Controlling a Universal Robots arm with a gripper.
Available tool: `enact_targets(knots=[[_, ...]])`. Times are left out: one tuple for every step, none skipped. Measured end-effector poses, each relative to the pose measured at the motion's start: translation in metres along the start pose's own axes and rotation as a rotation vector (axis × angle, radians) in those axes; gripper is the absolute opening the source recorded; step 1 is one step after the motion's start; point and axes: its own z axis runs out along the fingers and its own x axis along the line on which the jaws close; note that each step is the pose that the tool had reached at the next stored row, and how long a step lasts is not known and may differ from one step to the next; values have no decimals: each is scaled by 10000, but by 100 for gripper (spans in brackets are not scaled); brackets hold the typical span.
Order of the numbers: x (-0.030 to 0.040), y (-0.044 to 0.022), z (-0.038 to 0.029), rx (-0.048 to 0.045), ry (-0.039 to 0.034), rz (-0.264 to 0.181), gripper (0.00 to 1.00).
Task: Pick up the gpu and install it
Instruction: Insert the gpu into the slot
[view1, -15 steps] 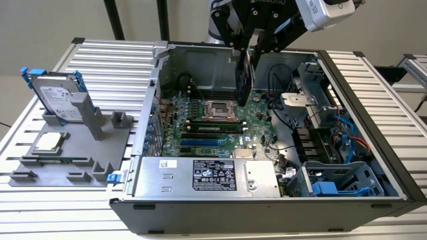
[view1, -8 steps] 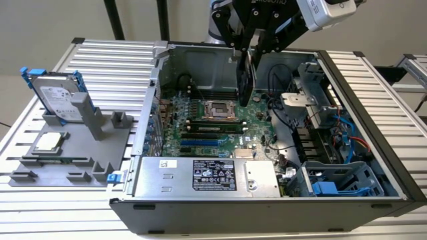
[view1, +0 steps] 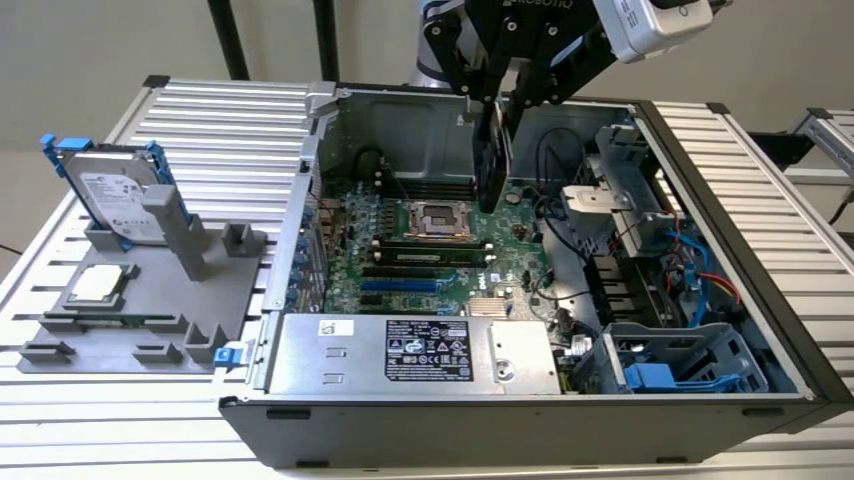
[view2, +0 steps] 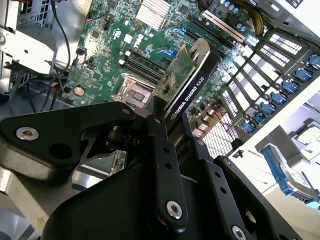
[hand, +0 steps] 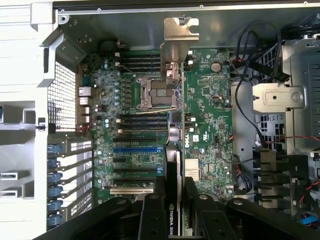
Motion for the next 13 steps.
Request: enact_targets(knots=[[0, 0, 0, 1, 1, -14, 0], [1, 0, 0, 1, 5, -44, 0], [1, 0, -1, 2, 11, -90, 0], [1, 0, -1, 3, 16, -143, 0], [0, 0, 0, 4, 23, -201, 0], [0, 0, 0, 4, 28, -253, 0], [1, 0, 0, 5, 35, -311, 0], [0, 0, 0, 6, 41, -364, 0], [0, 0, 0, 6, 47, -415, 0], [0, 0, 0, 7, 53, -464, 0], [0, 0, -1, 9, 58, -514, 0], [0, 0, 0, 10, 64, -564, 0], [0, 0, 0, 10, 70, -614, 0]])
